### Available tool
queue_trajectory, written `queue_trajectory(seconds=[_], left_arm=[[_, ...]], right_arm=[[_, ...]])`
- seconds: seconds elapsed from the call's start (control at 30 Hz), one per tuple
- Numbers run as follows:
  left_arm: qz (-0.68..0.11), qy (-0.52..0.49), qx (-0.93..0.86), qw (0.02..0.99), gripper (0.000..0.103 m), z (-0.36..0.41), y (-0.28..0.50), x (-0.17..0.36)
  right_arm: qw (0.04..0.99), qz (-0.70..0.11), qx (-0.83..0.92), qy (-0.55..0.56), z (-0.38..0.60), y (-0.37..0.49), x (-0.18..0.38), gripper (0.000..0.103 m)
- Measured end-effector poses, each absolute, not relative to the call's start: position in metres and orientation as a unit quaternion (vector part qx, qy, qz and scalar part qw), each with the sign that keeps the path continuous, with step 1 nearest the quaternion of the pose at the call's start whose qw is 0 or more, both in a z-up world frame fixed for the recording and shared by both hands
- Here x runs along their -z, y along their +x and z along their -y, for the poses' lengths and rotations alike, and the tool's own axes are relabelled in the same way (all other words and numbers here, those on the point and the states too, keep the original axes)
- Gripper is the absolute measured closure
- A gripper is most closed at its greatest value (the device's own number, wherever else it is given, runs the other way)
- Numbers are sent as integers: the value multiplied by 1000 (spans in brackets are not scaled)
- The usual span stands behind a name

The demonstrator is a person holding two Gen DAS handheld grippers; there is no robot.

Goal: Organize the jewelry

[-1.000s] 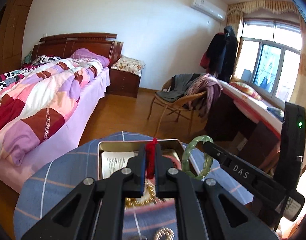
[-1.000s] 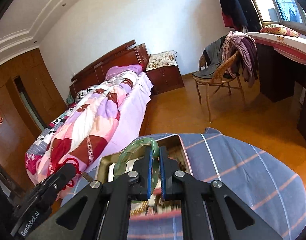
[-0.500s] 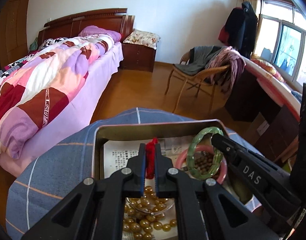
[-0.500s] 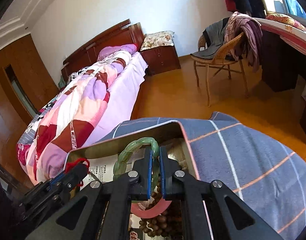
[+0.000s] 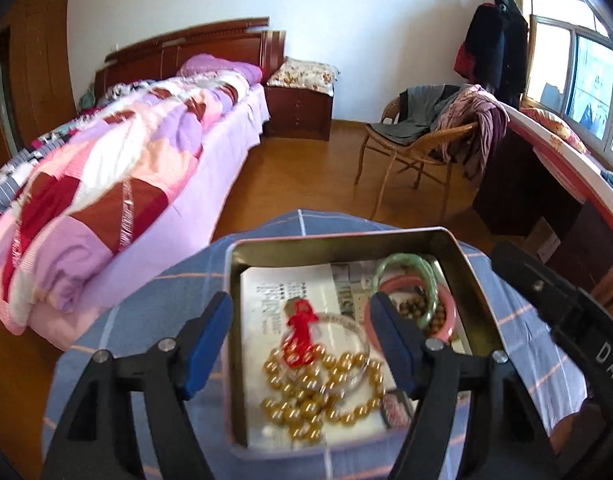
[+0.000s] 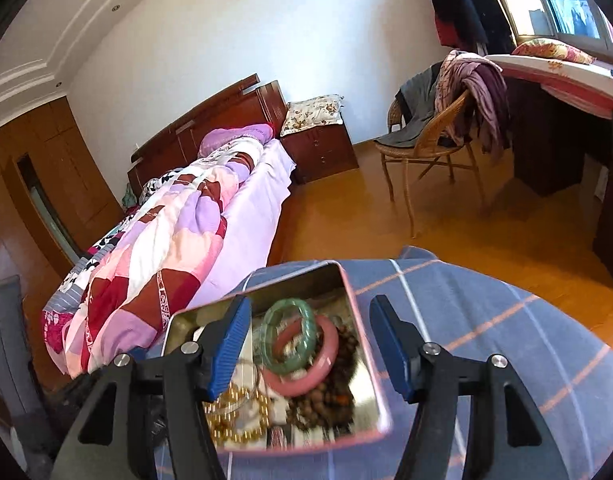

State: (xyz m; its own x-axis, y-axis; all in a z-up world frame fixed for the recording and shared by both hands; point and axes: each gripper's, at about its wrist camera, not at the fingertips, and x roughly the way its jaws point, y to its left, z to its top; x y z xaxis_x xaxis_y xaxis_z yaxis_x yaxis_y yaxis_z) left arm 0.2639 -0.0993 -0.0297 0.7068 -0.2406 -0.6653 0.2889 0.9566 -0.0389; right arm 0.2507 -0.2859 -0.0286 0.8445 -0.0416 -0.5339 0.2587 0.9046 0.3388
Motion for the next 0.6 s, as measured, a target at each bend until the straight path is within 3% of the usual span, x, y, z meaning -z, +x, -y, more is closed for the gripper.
queue_trajectory(seconds=[0.6], left_arm=[[-359,-3,86,929,28,13,146,52]], right_arm=[[919,-336,97,180,254,122,69,41]])
